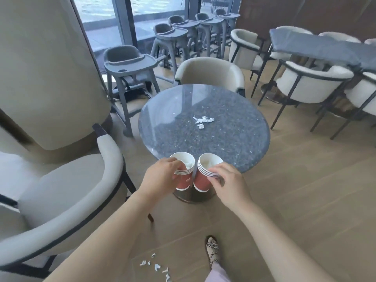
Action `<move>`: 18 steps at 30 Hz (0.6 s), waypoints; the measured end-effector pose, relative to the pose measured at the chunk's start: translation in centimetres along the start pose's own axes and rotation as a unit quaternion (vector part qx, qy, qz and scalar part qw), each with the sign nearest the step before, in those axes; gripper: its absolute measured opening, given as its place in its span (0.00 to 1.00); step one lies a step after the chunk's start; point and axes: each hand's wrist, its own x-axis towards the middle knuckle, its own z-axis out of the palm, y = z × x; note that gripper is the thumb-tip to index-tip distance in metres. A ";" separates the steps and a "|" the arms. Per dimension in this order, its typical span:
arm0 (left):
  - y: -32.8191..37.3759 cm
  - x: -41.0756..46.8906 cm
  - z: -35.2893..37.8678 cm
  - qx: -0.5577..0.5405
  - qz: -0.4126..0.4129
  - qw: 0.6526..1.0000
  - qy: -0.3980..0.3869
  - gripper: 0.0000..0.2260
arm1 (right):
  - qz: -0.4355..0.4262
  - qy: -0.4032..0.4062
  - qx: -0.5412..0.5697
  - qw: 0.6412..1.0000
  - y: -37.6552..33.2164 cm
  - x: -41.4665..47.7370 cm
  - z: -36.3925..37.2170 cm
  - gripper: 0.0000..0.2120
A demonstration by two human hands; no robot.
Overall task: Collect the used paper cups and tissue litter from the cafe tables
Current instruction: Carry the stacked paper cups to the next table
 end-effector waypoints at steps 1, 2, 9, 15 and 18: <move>-0.2 1.6 0.5 0.012 -0.006 1.000 0.004 0.10 | -0.007 -0.002 -0.001 1.000 1.2 1.8 0.2 0.09; -0.3 3.2 1.0 0.025 -0.012 1.000 0.007 0.10 | -0.015 -0.004 -0.003 1.000 2.4 3.6 0.5 0.09; -0.5 12.8 5.4 0.057 -0.094 0.994 0.001 0.09 | -0.061 -0.086 0.005 0.994 10.3 14.0 2.2 0.08; -0.5 16.9 8.7 0.055 -0.164 0.985 0.013 0.07 | -0.093 -0.183 0.009 0.979 14.9 19.6 5.0 0.06; -1.0 17.8 9.5 0.067 -0.174 0.982 0.006 0.07 | -0.112 -0.203 0.006 0.973 15.9 20.6 5.8 0.05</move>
